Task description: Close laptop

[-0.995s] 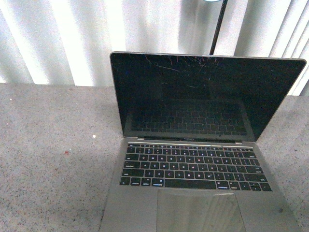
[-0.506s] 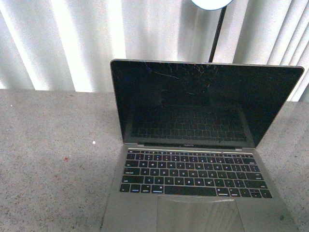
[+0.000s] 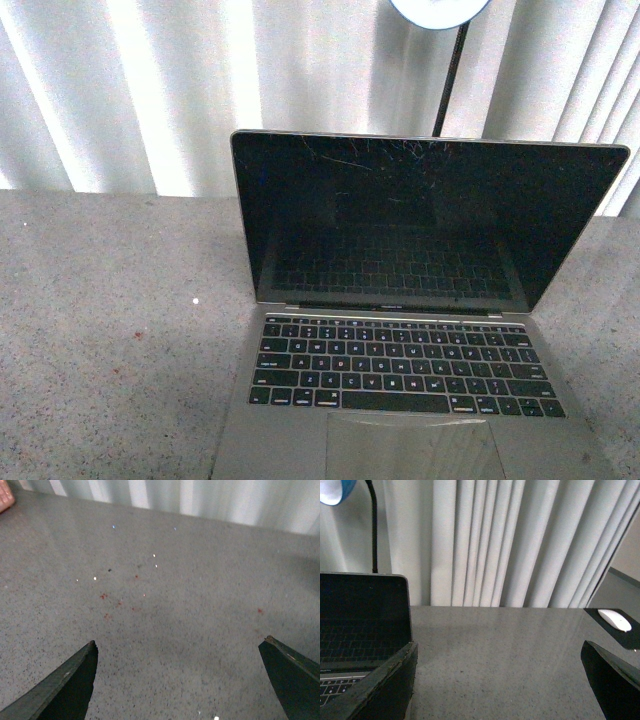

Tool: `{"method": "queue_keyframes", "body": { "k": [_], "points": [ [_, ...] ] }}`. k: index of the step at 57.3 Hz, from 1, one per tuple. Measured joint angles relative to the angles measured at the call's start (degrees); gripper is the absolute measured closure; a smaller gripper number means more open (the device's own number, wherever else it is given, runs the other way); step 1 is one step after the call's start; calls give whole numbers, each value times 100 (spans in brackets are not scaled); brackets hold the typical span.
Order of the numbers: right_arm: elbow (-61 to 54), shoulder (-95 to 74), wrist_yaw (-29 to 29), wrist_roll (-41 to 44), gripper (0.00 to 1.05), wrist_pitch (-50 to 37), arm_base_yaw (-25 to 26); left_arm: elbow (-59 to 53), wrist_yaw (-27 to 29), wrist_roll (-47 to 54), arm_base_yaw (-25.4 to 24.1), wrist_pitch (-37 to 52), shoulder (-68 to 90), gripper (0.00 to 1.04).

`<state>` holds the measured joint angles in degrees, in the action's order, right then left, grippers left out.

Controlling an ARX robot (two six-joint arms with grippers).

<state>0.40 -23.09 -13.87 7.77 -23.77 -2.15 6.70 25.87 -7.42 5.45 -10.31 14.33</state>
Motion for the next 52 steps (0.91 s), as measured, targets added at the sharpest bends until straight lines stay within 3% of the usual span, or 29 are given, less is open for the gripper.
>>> {"method": "queue_keyframes", "body": {
  "k": [6,14,21,28,40,52],
  "points": [
    [0,-848,560,17,7,-813,358,79,-297,-35,-155,538,269,7],
    [323,-2352,1582,17,7,-1921,1213,136,-1067,-20,-566,1635,1261,7],
    [970,-3480,2385,20,7,-2398,1801,538,-1663,87,-872,2778,2500,7],
    [1790,-4437,2841,52,7,-2590,2127,1255,-2157,409,-920,3742,3934,7],
    [3241,-5453,3602,608,7,-2380,2236,2518,-2828,1084,-850,3952,5633,7],
    [4273,-6242,4529,2358,7,-1829,2170,3967,-3276,2511,-468,3547,6485,7]
  ]
}}
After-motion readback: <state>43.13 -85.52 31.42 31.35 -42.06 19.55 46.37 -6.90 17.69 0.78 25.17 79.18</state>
